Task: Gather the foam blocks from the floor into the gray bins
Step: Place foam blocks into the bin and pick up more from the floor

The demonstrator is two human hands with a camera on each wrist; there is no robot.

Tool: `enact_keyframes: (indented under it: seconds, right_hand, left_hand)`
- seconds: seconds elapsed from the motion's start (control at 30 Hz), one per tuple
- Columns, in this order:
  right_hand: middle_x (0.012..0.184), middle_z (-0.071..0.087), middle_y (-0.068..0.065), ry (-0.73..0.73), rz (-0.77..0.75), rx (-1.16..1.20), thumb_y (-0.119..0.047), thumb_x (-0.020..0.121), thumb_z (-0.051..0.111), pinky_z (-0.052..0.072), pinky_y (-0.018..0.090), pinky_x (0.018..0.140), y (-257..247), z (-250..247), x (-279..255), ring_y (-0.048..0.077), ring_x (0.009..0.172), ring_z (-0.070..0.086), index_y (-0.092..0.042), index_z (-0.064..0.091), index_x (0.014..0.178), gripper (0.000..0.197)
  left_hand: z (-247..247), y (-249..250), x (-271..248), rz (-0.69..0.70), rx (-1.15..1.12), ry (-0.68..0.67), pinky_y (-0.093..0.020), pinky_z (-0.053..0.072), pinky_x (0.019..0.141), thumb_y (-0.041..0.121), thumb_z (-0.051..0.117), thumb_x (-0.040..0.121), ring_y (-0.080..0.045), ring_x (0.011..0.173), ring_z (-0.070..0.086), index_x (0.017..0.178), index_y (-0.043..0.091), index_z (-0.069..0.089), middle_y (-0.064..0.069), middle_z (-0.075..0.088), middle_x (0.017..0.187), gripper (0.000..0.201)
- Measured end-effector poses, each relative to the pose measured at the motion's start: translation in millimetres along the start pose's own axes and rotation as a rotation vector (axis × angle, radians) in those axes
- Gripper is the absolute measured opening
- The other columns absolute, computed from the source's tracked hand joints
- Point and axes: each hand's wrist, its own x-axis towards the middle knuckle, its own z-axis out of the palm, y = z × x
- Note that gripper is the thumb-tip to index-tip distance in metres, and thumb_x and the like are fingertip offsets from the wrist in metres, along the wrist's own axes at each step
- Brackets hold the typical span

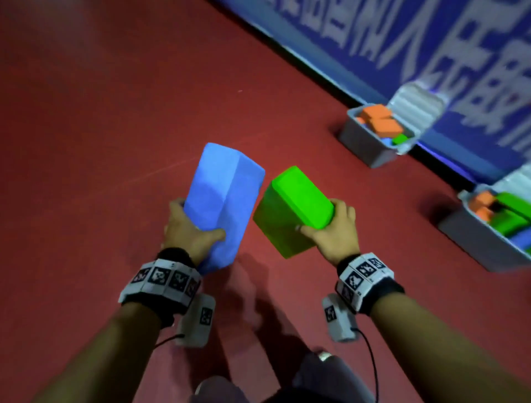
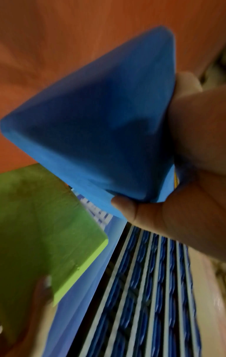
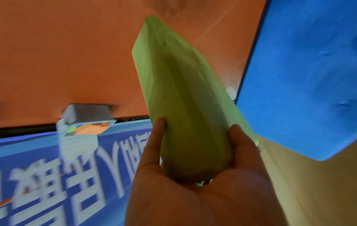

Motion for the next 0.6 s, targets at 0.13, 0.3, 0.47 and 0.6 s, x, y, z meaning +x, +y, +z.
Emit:
enact_keyframes:
  seconds: [0.13, 0.3, 0.47, 0.6]
  right_hand:
    - [0.117, 0.047, 0.012, 0.203, 0.156, 0.019, -0.032, 0.060, 0.087, 0.032, 0.020, 0.085, 80.9, -131.8, 8.3, 0.023, 0.106, 0.047, -0.006, 0.048, 0.121, 0.077]
    - [0.112, 0.054, 0.011, 0.393, 0.358, 0.005, -0.043, 0.057, 0.085, 0.042, 0.034, 0.087, 193.7, -290.5, 3.9, 0.026, 0.103, 0.054, -0.008, 0.053, 0.113, 0.074]
    - [0.109, 0.055, 0.011, 0.549, 0.491, 0.017, -0.042, 0.056, 0.085, 0.044, 0.034, 0.083, 261.1, -390.3, -14.4, 0.025, 0.099, 0.054, -0.008, 0.054, 0.109, 0.071]
    - [0.110, 0.055, 0.011, 0.725, 0.583, 0.095, -0.039, 0.052, 0.084, 0.048, 0.037, 0.084, 310.1, -448.5, -35.4, 0.025, 0.099, 0.056, -0.009, 0.050, 0.113, 0.076]
  left_hand:
    - [130.1, 101.4, -26.2, 0.229, 0.131, -0.201, -0.043, 0.044, 0.097, 0.047, 0.069, 0.027, -0.033, 0.113, 0.051, 0.128, 0.020, 0.040, -0.009, 0.054, 0.124, 0.109]
    - [301.4, 186.5, -87.5, 0.301, 0.084, -0.447, -0.042, 0.042, 0.100, 0.055, 0.076, 0.033, -0.032, 0.116, 0.049, 0.124, 0.032, 0.038, -0.002, 0.057, 0.122, 0.101]
    - [419.9, 236.1, -137.0, 0.314, 0.035, -0.597, -0.045, 0.044, 0.098, 0.060, 0.072, 0.034, -0.030, 0.113, 0.052, 0.111, 0.038, 0.036, 0.002, 0.059, 0.116, 0.087]
    - [507.2, 273.1, -173.7, 0.320, 0.078, -0.674, -0.041, 0.045, 0.093, 0.038, 0.071, 0.039, -0.030, 0.107, 0.053, 0.105, 0.025, 0.037, -0.006, 0.056, 0.116, 0.075]
